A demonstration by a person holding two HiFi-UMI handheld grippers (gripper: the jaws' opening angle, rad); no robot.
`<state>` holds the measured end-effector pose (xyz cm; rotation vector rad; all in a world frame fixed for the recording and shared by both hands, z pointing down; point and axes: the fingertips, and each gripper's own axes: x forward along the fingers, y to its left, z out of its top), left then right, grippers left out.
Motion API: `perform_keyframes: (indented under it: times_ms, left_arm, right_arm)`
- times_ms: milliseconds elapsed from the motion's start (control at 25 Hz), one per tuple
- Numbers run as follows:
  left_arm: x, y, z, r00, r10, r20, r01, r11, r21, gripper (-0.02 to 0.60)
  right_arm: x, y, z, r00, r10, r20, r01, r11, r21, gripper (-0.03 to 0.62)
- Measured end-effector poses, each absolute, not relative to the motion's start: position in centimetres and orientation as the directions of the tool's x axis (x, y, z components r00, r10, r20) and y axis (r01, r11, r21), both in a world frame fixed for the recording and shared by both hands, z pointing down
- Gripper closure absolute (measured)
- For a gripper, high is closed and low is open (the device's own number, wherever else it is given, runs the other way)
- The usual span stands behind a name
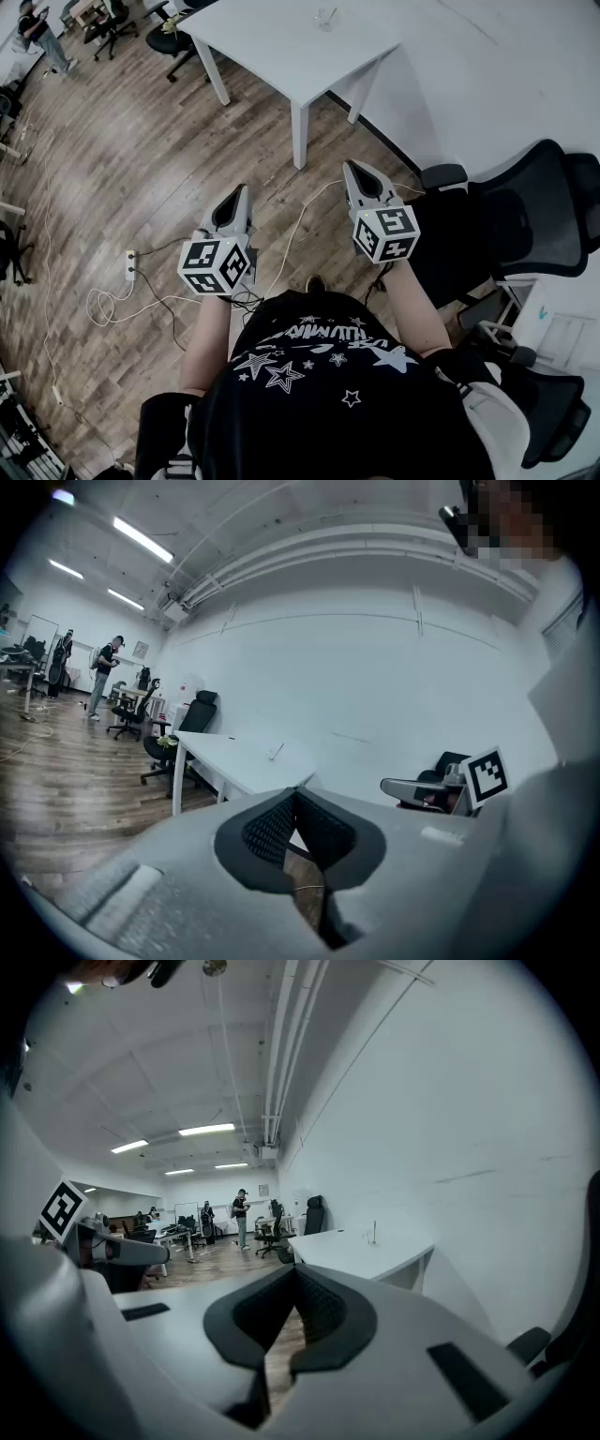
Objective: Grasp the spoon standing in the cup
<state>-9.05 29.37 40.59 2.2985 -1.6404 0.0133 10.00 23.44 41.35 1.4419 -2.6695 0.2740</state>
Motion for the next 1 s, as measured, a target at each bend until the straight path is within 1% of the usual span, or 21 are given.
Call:
perform_keyframes:
  times_ms: [640,760,1000]
  left_arm:
    - [-10.5,30.2,41.0,0.365,-0.908,0.203,-0.915,-0.311,0.256,0.574]
    - [-10.2,29.9,41.1,0.360,-0.910,0.205,-0.916,-0.305,0.259,0.574]
    - [-9.0,28.8,41.0,0.342,-0.919,0.197,-0.923,-0.289,0.255,0.574]
  right_arm:
    - [7.6,24.5,41.8,-0.557,-0.808,0.192,-0.831,0.543,-0.123,0.586]
    - [8.2,24.2,41.9,-0.547,-0.816,0.188,-0.837,0.531,-0.129,0.586]
    - [10.9,22.6,41.9,-0.522,-0.841,0.143,-0.848,0.492,-0.197,0.586]
